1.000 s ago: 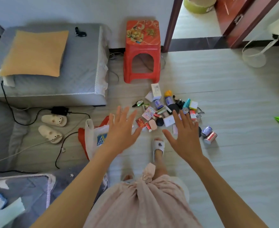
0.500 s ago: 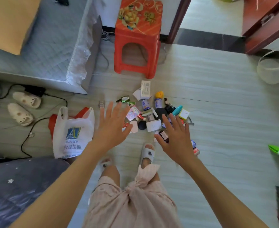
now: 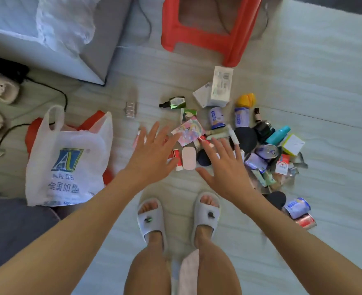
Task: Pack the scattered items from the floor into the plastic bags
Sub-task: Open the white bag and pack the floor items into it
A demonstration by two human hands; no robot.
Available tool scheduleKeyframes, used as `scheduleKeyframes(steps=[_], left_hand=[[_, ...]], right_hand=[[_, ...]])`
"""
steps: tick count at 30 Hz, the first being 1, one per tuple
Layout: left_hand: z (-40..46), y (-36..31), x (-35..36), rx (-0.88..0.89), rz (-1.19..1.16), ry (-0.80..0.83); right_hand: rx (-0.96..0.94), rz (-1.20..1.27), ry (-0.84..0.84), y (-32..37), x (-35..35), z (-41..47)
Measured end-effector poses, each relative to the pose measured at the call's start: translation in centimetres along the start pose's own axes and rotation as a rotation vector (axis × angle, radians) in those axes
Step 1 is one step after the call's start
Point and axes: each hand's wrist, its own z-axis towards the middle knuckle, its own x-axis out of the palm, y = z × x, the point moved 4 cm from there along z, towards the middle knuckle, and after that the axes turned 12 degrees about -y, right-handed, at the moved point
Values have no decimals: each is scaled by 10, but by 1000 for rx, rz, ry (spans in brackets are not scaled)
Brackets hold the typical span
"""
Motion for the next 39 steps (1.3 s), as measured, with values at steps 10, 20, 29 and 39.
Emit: scheduleKeyframes(steps=[10, 20, 29, 39], left_hand=[[53, 99, 214, -123, 56, -25], [14, 95, 203, -173, 34, -236], [-78, 134, 198, -310, 53, -292], [-13, 260, 209, -525, 148, -261]], right_hand=[[-223, -91, -1, 0, 215, 121], [-325, -148, -109, 34, 201, 97], [-427, -173, -85, 82, 189, 47], [-251, 236, 104, 124, 242, 144]])
